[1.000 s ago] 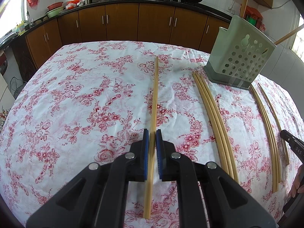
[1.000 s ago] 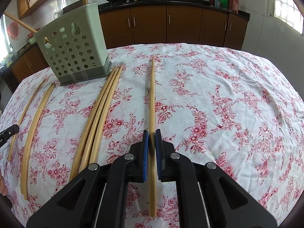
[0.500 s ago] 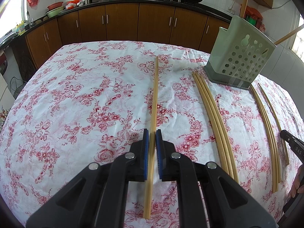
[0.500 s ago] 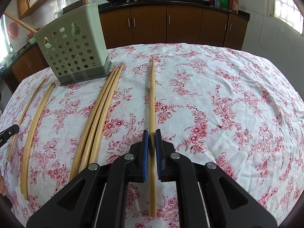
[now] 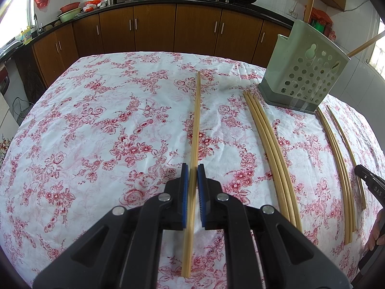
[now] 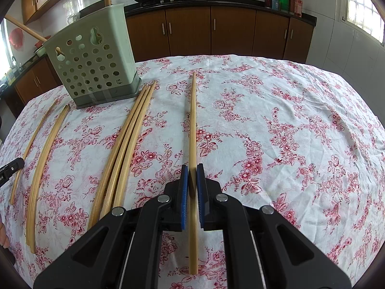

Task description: Organize utensils

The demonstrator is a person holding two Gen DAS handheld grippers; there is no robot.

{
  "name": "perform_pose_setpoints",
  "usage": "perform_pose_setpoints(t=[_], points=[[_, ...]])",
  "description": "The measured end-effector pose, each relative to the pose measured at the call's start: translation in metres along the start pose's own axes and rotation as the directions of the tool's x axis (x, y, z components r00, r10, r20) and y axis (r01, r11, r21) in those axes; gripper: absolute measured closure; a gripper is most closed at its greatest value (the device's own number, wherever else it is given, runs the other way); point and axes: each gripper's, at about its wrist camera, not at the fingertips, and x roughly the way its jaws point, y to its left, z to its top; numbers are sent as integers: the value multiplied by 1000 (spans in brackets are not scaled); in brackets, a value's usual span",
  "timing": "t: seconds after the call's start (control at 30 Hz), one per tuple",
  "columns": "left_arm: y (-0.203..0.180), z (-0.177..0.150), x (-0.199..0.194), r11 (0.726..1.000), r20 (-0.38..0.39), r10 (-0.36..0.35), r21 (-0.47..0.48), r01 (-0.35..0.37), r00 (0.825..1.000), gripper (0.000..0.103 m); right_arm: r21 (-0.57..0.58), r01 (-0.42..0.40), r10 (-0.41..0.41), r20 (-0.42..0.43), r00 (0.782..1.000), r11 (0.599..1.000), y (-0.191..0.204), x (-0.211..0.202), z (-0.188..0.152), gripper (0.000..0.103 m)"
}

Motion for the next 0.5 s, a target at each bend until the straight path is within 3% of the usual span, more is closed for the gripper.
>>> perform_pose_setpoints(t=[0.5], points=[[-4,-4,-4,999,-4,18,35,-18,1000,92,-8,-1,1,-1,1000,1000,0,-4,-3,94]])
